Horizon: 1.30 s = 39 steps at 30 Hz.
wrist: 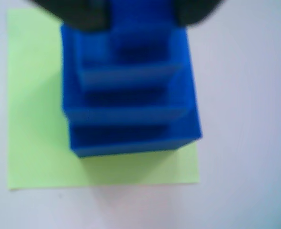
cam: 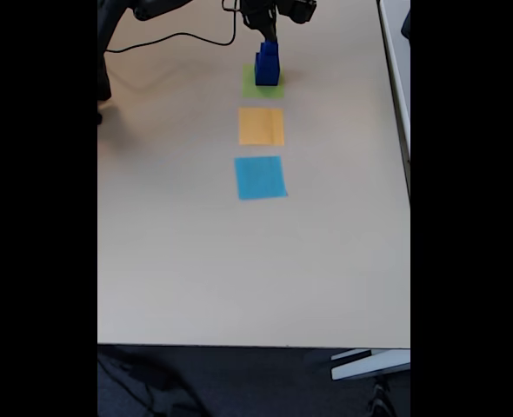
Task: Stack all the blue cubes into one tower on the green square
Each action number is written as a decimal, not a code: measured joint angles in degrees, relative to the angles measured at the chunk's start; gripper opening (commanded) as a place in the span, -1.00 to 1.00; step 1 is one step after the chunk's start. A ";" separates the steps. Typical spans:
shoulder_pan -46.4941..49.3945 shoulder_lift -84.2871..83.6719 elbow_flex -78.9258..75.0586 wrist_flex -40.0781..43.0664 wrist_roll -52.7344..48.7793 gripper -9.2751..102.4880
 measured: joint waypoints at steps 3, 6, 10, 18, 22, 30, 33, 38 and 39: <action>0.00 0.00 0.00 0.18 0.00 -0.75; 0.00 0.00 0.00 0.53 0.00 -0.74; 0.00 0.00 0.00 0.53 0.00 -0.74; 0.00 0.00 0.00 0.53 0.35 -0.67; 0.00 0.00 0.00 0.53 0.35 -0.62; 0.00 0.00 0.00 0.53 0.35 -0.56; 0.00 0.00 -0.53 0.44 0.18 -0.55; 0.00 0.00 -0.88 -2.11 -1.49 -0.53; 0.00 0.00 -1.14 -2.64 -2.11 -0.52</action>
